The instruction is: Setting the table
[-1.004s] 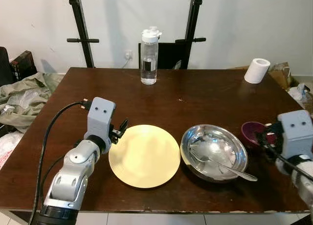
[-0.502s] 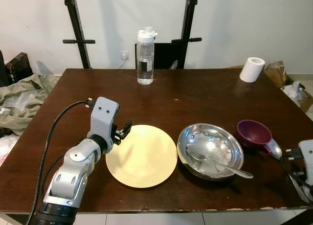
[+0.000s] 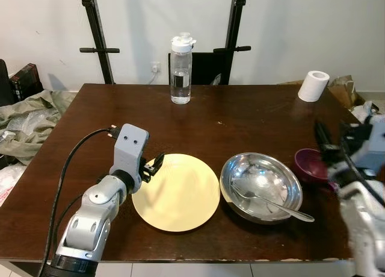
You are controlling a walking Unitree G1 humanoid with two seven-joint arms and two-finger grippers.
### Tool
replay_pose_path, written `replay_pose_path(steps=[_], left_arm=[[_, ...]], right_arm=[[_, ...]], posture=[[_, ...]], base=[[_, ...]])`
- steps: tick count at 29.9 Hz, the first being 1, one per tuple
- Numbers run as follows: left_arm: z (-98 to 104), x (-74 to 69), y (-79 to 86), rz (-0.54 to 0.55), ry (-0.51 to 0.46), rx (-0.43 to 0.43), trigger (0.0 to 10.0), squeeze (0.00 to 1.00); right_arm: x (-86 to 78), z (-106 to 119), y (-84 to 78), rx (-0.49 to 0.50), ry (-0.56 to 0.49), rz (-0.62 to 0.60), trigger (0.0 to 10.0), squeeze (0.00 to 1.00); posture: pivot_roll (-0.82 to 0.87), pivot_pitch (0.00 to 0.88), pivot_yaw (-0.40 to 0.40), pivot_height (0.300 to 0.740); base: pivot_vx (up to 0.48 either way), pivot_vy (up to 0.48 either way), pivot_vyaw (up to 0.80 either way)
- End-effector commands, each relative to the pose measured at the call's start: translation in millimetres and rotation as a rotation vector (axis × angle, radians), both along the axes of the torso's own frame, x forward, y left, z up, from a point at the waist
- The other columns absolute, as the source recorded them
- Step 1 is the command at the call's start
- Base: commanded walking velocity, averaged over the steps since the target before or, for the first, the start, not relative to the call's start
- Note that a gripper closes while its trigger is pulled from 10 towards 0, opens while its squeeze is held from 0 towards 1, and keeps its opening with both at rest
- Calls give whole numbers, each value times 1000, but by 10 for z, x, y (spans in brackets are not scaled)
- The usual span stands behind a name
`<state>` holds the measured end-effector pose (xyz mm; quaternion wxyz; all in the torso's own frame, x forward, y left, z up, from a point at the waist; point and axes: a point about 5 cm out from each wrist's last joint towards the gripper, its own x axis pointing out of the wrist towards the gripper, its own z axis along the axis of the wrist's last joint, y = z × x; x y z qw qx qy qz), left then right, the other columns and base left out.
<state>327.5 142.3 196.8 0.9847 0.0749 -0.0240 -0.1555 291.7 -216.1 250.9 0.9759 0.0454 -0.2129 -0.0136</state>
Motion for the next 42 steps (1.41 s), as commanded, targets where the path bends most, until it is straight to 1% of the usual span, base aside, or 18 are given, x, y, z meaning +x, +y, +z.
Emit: replay_pose_path(steps=[1, 3, 4, 6, 9, 14, 23, 25, 26, 27, 28, 32, 33, 34, 37, 39, 40, 42], left_arm=[[4, -37, -17, 9, -19, -29, 10000, 0], [21, -49, -49, 14, -33, -53, 10000, 0], [21, -49, -49, 14, -33, -53, 10000, 0], [33, -78, -109, 14, -53, -68, 10000, 0], [23, -96, -142, 12, -51, -97, 10000, 0], [-22, -111, -196, 15, -42, -99, 10000, 0], [-72, -126, -200, 33, -26, -99, 10000, 0], [-112, -80, -98, 95, -4, -80, 10000, 0], [-133, -57, -55, 115, 10, -73, 10000, 0], [-133, -57, -55, 115, 10, -73, 10000, 0], [-145, -44, -31, 126, 18, -70, 10000, 0], [-175, -40, 43, 125, 48, -45, 10000, 0], [-214, -39, 140, 152, 86, -73, 10000, 0], [-214, -39, 140, 152, 86, -73, 10000, 0], [-341, -58, 357, 183, 217, -183, 10000, 0], [-367, -97, 410, 134, 271, -246, 10000, 0], [-367, -97, 410, 134, 271, -246, 10000, 0], [-365, -125, 461, 112, 295, -301, 10000, 0]], right_arm=[[-10, -1, 179, 21, -22, 38, 10000, 0], [-1, -67, 387, 54, -11, 87, 10000, 0], [-1, -67, 387, 54, -11, 87, 10000, 0], [-14, -198, 636, 95, 30, 154, 10000, 0], [-32, -272, 751, 122, 59, 186, 10000, 0], [-35, -326, 812, 155, 85, 196, 10000, 0], [-22, -285, 807, 143, 72, 186, 10000, 0], [-32, -296, 861, 107, 88, 235, 10000, 0], [-30, -360, 922, 25, 135, 268, 10000, 0], [-30, -360, 922, 25, 135, 268, 10000, 0], [-30, -411, 962, -34, 170, 289, 10000, 0], [-61, -576, 1017, -70, 256, 325, 10000, 0], [-74, -619, 1014, -83, 271, 320, 10000, 0], [-74, -619, 1014, -83, 271, 320, 10000, 0], [-96, -651, 995, -102, 278, 305, 10000, 0], [-100, -636, 976, -94, 274, 300, 10000, 0], [-100, -636, 976, -94, 274, 300, 10000, 0], [-93, -618, 951, -93, 269, 294, 10000, 0]], posture=[[22, 87, 78, 740], [27, 83, 74, 740], [27, 83, 74, 740], [30, 78, 69, 740], [28, 76, 64, 740], [8, 80, 48, 740], [1, 88, 52, 740], [4, 90, 52, 740], [3, 93, 52, 740], [3, 93, 52, 740], [2, 94, 51, 740], [5, 106, 46, 740], [9, 109, 47, 740], [9, 109, 47, 740], [13, 111, 48, 740], [12, 113, 48, 740], [12, 113, 48, 740], [13, 115, 49, 740]], base=[[0, 0, 0], [0, 0, 0], [0, 0, 0], [0, 0, 0], [0, 0, 0], [0, 0, 0], [0, 0, 0], [0, 0, 0], [0, 0, 0], [0, 0, 0], [0, 0, 0], [0, 0, 0], [0, 0, 0], [0, 0, 0], [0, 0, 0], [0, 0, 0], [0, 0, 0], [0, 0, 0]])
